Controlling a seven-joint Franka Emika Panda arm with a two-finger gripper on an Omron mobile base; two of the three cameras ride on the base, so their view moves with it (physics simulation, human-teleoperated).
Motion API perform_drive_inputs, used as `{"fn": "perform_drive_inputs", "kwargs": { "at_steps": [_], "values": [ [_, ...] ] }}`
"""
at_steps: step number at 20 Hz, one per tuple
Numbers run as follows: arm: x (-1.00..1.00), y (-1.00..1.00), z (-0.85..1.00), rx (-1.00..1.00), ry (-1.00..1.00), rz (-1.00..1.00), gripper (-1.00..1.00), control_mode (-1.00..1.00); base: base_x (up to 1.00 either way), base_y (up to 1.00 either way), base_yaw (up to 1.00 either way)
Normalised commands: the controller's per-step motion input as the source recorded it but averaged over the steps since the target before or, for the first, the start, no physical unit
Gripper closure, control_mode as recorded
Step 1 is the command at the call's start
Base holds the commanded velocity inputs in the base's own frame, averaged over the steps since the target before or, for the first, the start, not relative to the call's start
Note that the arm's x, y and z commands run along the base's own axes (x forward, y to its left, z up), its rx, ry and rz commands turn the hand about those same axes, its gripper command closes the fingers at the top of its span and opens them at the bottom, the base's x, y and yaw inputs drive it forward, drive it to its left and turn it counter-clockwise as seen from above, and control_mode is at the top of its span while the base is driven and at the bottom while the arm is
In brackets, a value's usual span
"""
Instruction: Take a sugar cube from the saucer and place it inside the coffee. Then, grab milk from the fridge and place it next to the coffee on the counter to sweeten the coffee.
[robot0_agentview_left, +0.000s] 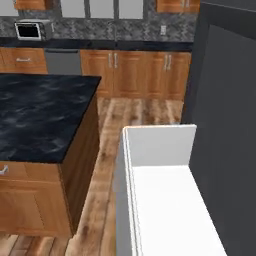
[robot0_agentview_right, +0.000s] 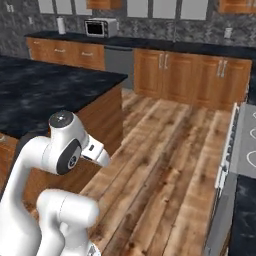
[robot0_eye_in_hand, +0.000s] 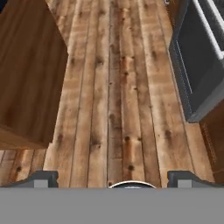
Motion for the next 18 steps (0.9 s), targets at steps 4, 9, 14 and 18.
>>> {"fn": "perform_drive_inputs", "kwargs": {
  "at_steps": [4, 9, 14, 18],
  "values": [
    [0.0, 0.0, 0.0, 0.0, 0.0, 0.0, -1.0, 1.0, 0.0, 0.39, 0.87],
    [0.0, 0.0, 0.0, 0.0, 0.0, 0.0, -1.0, 1.0, 0.07, 0.18, 0.83],
    [0.0, 0.0, 0.0, 0.0, 0.0, 0.0, -1.0, 1.0, 0.36, -0.18, 0.61],
    [0.0, 0.0, 0.0, 0.0, 0.0, 0.0, -1.0, 1.0, 0.45, -0.93, 0.51]
  ]
}}
